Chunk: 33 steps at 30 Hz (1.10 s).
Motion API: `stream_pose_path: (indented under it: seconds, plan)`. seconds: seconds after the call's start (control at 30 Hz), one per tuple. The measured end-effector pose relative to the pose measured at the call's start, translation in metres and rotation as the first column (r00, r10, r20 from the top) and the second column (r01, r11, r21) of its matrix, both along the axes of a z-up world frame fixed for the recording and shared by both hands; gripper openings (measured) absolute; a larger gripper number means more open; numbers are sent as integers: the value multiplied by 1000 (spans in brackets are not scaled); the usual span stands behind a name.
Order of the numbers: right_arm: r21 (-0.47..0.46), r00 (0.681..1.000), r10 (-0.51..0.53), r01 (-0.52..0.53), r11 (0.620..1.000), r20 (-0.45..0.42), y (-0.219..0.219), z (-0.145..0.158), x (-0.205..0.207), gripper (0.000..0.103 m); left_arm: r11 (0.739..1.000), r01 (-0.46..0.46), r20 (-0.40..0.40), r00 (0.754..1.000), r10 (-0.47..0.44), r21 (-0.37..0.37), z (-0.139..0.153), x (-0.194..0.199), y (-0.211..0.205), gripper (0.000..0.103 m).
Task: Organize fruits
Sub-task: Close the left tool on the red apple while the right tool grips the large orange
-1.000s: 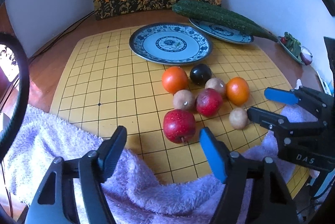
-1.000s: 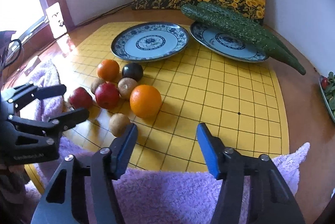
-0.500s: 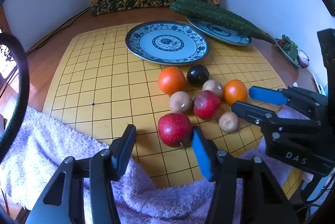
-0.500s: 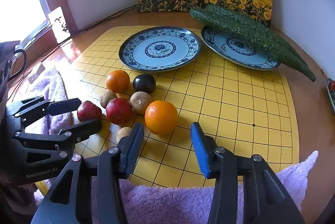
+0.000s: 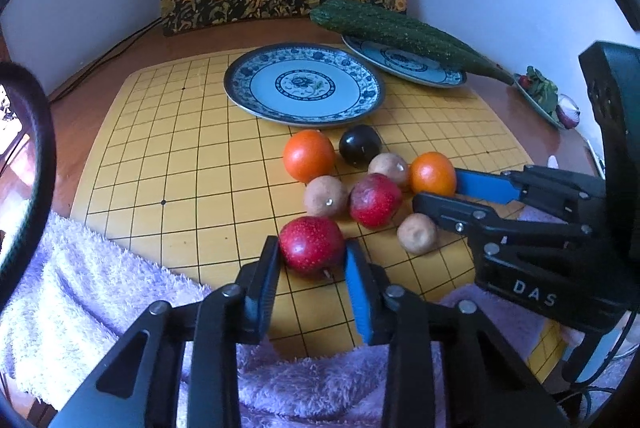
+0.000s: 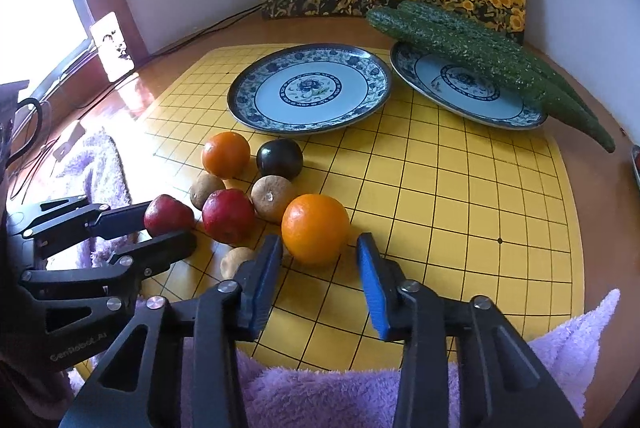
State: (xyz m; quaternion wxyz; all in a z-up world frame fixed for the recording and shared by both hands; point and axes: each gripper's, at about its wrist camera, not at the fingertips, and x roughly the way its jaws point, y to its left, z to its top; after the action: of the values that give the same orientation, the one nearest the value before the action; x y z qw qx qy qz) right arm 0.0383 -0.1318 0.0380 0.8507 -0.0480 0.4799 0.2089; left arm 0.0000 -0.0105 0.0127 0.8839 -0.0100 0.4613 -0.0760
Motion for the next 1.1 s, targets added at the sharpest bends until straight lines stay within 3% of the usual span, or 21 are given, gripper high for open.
stream_pose_path:
  seconds: [0.57,1.1]
  plan:
    - [54,998,-55,53,997,29,-16,13,-12,32,1000,-6,26,1000,6,10,12,-4,-3,33]
    - [83,998,-32,28,996,58,-12,32,-4,32,1000,-11,74,997,10,21,39,15,-14,33]
